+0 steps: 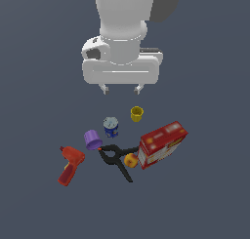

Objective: Pick up a designated object from a clutter of objects.

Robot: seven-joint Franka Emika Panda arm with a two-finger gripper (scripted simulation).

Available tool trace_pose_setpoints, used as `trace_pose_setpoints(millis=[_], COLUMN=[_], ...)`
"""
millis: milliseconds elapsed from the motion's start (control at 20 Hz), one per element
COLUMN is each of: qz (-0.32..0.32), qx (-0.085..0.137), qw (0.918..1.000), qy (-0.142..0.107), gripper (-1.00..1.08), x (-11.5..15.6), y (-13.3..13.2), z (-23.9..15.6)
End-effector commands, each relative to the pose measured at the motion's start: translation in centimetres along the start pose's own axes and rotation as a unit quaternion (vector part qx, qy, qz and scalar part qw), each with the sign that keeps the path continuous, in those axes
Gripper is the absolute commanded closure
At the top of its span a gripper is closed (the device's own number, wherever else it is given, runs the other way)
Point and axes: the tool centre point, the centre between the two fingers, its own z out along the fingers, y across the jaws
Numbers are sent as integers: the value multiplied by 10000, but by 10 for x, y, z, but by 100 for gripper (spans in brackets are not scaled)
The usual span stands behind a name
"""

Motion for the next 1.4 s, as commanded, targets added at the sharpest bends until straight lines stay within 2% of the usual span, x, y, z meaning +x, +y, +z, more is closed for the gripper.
trace_pose_setpoints(millis=[0, 700, 1050, 1350], qz=[0, 68, 297, 616], qx=[0, -77, -137, -247], qw=[10000, 9999, 9995, 9978], qy=[0, 27, 35, 48], gripper=[-100, -100, -100, -100], x=[0, 10, 35, 68], y=[0, 4, 21, 47], z=[0, 0, 16, 43])
